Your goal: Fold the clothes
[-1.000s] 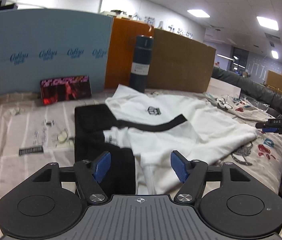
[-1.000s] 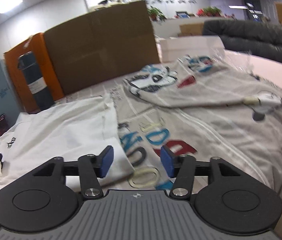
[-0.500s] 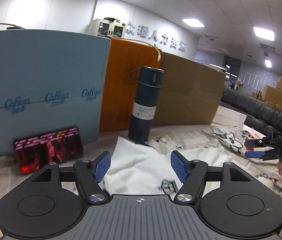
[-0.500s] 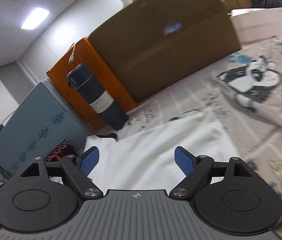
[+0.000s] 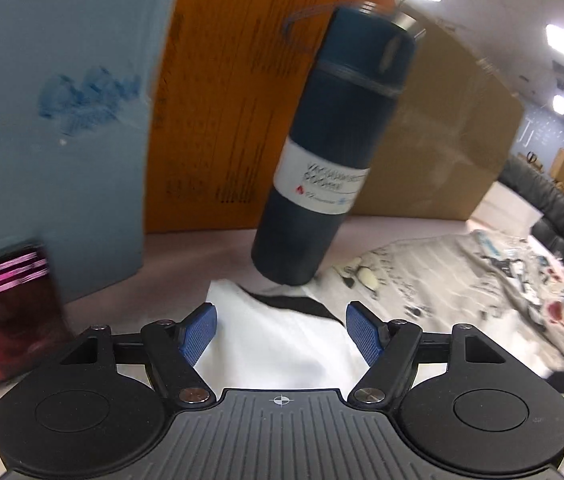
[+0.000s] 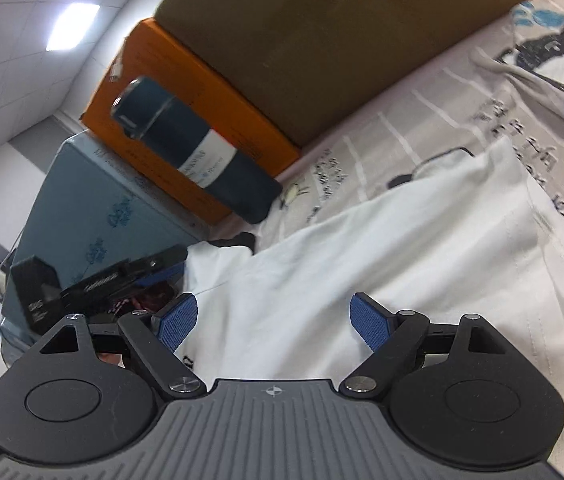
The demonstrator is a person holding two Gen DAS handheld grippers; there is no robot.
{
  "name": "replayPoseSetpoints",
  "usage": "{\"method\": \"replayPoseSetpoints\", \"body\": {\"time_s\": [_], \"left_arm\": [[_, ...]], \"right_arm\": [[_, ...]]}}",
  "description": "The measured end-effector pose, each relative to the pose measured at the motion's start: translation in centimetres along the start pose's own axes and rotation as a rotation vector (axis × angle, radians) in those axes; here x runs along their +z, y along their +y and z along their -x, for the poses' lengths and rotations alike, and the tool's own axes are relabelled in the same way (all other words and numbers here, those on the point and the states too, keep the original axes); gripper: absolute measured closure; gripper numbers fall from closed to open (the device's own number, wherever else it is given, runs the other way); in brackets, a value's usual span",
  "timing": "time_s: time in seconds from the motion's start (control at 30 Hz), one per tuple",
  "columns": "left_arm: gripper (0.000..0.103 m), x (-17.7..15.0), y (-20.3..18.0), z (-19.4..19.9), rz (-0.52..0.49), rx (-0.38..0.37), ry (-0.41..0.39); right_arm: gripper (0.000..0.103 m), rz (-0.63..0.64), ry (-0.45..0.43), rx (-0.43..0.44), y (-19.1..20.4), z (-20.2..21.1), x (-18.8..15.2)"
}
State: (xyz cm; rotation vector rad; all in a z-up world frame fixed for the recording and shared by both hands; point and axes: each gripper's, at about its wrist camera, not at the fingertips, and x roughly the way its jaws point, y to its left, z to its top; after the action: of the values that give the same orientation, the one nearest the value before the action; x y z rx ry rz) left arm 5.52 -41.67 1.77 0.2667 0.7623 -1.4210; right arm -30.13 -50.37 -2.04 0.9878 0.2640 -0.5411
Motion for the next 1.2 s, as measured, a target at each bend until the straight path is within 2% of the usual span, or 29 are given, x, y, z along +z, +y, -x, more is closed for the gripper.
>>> {"method": "replayPoseSetpoints", "body": {"time_s": [0.1, 0.17, 0.23, 0.3, 0.37, 0.43, 0.67, 0.93, 1.1, 1.2], "left_arm": [[0.031, -0.6, 0.4, -2.2, 0.064, 0.021, 0.03], [0.034, -1.5, -0.2, -2.4, 0.029, 0.032, 0.009], [0.059, -2.1, -1.1, -2.2, -0.044, 0.047, 0.003], [0.091, -2.4, -1.8, -1.8, -0.096, 0.066, -0.007], [0.096, -2.8, -2.2, -0.7, -0.125, 0.069, -0.042], [0.097, -3.2, -2.7, 1.0, -0.142, 0.075, -0.099], [0.097, -5.7, -4.7, 7.8, -0.182, -0.008, -0.261], [0.1, -8.4, -7.1, 15.5, -0.236, -0.105, -0.412], [0.1, -11.2, -8.1, 18.6, -0.301, -0.147, -0.448], [0.1, -13.0, -7.9, 19.9, -0.309, -0.169, -0.42]], "right_arm": [[0.02, -0.023, 0.003, 0.001, -0.5, -0.1, 0.0], [0.02, -0.036, 0.003, 0.003, -0.8, -0.1, 0.0], [0.02, -0.048, 0.004, 0.006, -1.0, -0.1, 0.0], [0.02, -0.06, 0.004, 0.008, -1.3, 0.0, 0.0], [0.02, -0.064, 0.005, 0.006, -1.4, 0.0, 0.1], [0.02, -0.073, 0.003, 0.012, -1.6, 0.1, 0.1], [0.02, -0.115, -0.005, 0.038, -2.2, 0.4, 0.1], [0.02, -0.287, -0.042, 0.145, -4.6, 1.6, 0.4], [0.02, -0.357, -0.1, 0.161, -5.9, 3.3, 0.5], [0.02, -0.395, -0.132, 0.169, -6.8, 4.3, 0.5]]}}
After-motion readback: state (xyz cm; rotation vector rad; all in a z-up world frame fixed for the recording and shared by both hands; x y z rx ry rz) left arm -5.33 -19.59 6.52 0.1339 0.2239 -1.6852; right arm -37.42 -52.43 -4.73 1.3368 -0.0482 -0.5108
